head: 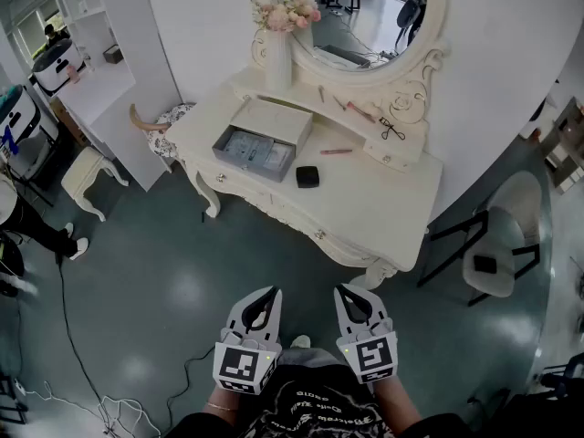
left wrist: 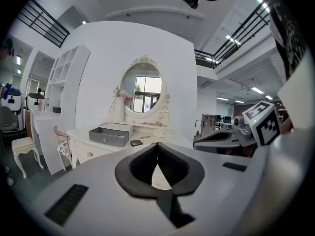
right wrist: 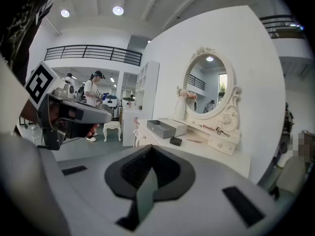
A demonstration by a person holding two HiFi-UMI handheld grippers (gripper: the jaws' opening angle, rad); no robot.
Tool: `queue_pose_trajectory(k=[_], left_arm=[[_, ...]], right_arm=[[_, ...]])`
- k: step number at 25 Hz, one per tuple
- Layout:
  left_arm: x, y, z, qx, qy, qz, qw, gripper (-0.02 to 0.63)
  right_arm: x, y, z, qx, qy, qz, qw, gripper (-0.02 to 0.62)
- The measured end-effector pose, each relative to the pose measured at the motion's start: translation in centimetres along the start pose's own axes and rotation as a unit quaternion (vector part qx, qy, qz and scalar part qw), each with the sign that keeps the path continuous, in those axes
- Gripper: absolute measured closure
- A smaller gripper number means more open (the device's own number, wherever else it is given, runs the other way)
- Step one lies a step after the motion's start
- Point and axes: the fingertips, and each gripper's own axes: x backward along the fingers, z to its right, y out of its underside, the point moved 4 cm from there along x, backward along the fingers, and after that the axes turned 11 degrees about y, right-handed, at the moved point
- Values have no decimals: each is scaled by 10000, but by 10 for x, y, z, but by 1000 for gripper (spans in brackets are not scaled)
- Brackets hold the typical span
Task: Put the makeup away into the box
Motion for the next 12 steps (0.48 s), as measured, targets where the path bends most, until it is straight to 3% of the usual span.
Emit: queue_pose_trajectory(k=[12], left_arm=[[8,-3,5,-54,-55,87,9999,591]], right_arm=[[8,-4,1,-84,93,183,9998,586]])
